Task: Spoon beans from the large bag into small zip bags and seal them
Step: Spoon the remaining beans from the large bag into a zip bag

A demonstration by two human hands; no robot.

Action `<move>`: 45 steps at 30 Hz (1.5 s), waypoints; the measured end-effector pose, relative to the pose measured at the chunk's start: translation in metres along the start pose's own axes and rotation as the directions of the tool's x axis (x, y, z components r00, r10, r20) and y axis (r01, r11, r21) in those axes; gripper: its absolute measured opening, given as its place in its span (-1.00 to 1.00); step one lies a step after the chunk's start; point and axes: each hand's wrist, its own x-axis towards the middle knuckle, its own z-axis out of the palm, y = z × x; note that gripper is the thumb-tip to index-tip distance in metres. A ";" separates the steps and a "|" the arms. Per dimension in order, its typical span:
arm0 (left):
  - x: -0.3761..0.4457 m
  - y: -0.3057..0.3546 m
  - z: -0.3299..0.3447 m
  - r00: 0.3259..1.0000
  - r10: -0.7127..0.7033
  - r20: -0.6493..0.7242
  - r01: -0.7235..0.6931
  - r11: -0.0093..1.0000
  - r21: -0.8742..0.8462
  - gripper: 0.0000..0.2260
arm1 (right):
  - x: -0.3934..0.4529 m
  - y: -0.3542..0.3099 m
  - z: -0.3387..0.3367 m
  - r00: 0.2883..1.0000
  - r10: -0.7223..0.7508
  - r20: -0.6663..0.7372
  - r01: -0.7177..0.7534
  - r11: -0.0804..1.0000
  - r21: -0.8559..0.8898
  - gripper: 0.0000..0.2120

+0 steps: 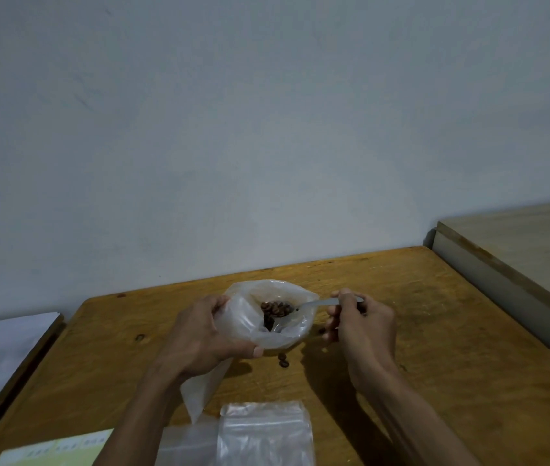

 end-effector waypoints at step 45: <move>-0.004 -0.005 -0.005 0.993 0.120 0.007 -0.120 0.993 0.000 0.05 | -0.007 0.056 0.012 0.715 -0.619 0.324 0.682 0.517 -0.517 -0.81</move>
